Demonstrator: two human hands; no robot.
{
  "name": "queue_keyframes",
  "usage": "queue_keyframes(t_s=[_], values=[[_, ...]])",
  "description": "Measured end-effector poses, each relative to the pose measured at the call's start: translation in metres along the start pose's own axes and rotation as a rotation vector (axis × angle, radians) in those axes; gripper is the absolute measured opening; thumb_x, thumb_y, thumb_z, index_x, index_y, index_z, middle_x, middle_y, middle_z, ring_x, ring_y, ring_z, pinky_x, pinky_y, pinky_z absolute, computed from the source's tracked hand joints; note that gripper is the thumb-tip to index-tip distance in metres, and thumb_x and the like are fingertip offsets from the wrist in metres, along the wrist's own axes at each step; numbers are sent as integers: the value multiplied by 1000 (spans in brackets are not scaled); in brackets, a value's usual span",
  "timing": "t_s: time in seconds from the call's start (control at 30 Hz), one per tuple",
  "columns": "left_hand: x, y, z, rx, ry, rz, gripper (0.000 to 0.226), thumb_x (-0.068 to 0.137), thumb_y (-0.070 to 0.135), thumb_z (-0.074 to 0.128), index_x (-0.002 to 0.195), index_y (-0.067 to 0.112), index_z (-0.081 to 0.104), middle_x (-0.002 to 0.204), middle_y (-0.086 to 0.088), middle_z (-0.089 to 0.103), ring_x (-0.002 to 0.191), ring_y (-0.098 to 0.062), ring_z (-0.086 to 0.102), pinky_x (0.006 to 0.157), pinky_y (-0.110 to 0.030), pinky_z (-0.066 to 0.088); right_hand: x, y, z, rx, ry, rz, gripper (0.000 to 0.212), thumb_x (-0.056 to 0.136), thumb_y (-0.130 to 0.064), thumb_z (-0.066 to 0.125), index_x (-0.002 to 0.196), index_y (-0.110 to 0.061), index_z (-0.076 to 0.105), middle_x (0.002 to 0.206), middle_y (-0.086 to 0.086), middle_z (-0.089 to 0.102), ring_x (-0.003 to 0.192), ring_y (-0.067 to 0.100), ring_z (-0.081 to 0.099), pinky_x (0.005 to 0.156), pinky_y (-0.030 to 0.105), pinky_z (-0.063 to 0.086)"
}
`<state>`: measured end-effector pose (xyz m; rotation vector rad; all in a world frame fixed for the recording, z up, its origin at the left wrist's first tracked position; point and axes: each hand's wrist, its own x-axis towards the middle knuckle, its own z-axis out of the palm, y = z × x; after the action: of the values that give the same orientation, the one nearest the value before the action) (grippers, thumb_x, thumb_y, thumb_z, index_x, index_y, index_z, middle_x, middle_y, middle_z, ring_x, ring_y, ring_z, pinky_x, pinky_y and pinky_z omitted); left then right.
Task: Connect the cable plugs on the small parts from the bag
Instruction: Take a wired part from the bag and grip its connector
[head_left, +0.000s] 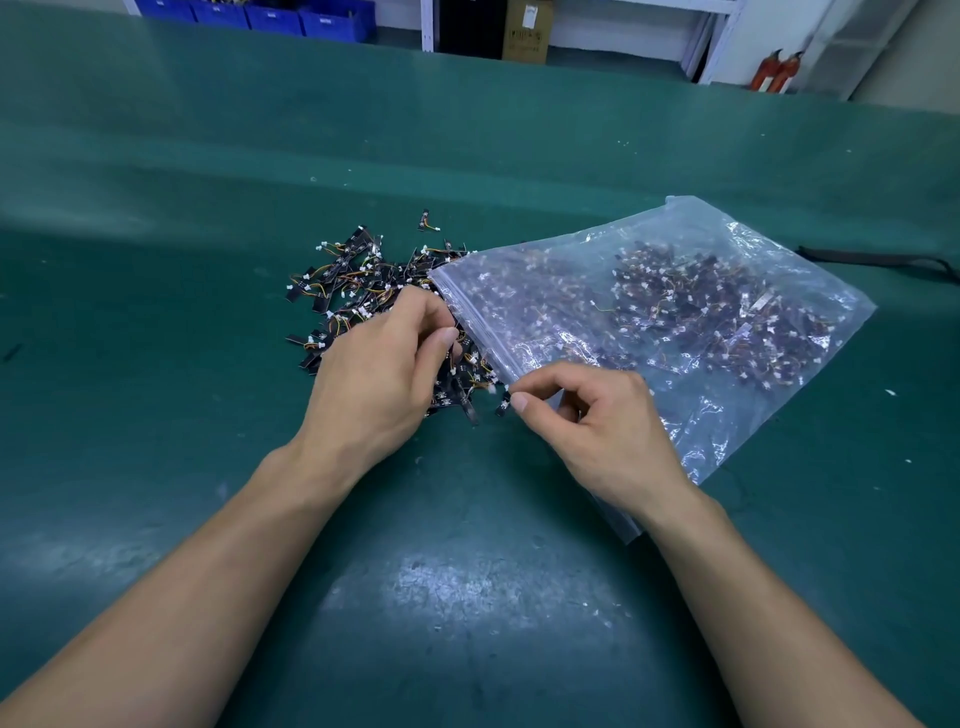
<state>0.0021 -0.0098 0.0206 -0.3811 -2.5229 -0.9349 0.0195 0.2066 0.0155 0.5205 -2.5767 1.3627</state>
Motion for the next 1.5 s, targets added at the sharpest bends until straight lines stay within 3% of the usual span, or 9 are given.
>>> queue_keyframes(t_s=[0.27,0.4,0.5,0.6,0.73,0.83,1.1,1.23,1.5], values=[[-4,10,5,-471,-47,-55,12,103,16,54,96,25,50,91,13,76,62,-15,59,61,-22,46,-1,-3,3,16,10,37,24,79,-49,75,97,-32,75,84,-21,71,47,8,42,53,16,38],[-4,20,6,-817,-111,-104,7,99,10,52,96,15,50,100,-1,78,70,-16,64,69,-30,57,-2,-6,3,121,-19,131,25,76,-61,69,84,-38,74,73,-22,69,48,4,39,51,13,33],[-5,24,9,-930,-130,-108,9,98,3,53,95,12,51,108,-3,76,84,-19,70,79,-30,58,0,-7,2,259,-37,196,28,85,-52,73,75,-26,78,60,-10,66,48,3,36,49,17,29],[-4,22,8,-876,-117,-66,9,96,7,56,94,15,56,108,2,75,98,-16,68,84,-29,55,3,-11,-1,390,-22,254,27,92,-36,71,74,-17,78,62,11,68,45,8,29,45,19,24],[-3,16,9,-804,-92,-29,14,95,14,63,93,28,63,103,8,71,88,-23,61,77,-45,50,6,-18,-5,552,43,313,19,94,-23,67,78,-16,73,65,-2,70,42,6,32,42,15,27],[-4,16,9,-806,-107,-14,12,93,26,65,92,38,66,90,-4,67,77,-28,59,71,-48,50,7,-21,-9,630,57,368,17,95,-18,66,79,-13,71,68,0,70,41,8,32,41,15,27],[-5,23,7,-826,-158,-50,14,88,26,68,90,40,69,83,9,69,75,-12,64,72,-32,54,9,-22,-13,734,73,425,26,92,-8,67,70,-20,72,68,3,68,42,11,33,39,15,27],[-7,24,7,-857,-147,-79,18,87,9,67,93,25,68,83,10,71,76,-9,66,73,-20,53,9,-22,-12,732,121,421,25,92,-2,67,73,-19,71,64,3,67,41,10,33,39,16,27],[-6,22,13,-732,-108,-144,8,85,18,72,89,24,76,82,4,73,74,-6,63,72,-21,50,7,-18,-8,610,99,287,20,90,-5,72,75,-18,70,61,-4,68,41,4,40,43,14,32]])
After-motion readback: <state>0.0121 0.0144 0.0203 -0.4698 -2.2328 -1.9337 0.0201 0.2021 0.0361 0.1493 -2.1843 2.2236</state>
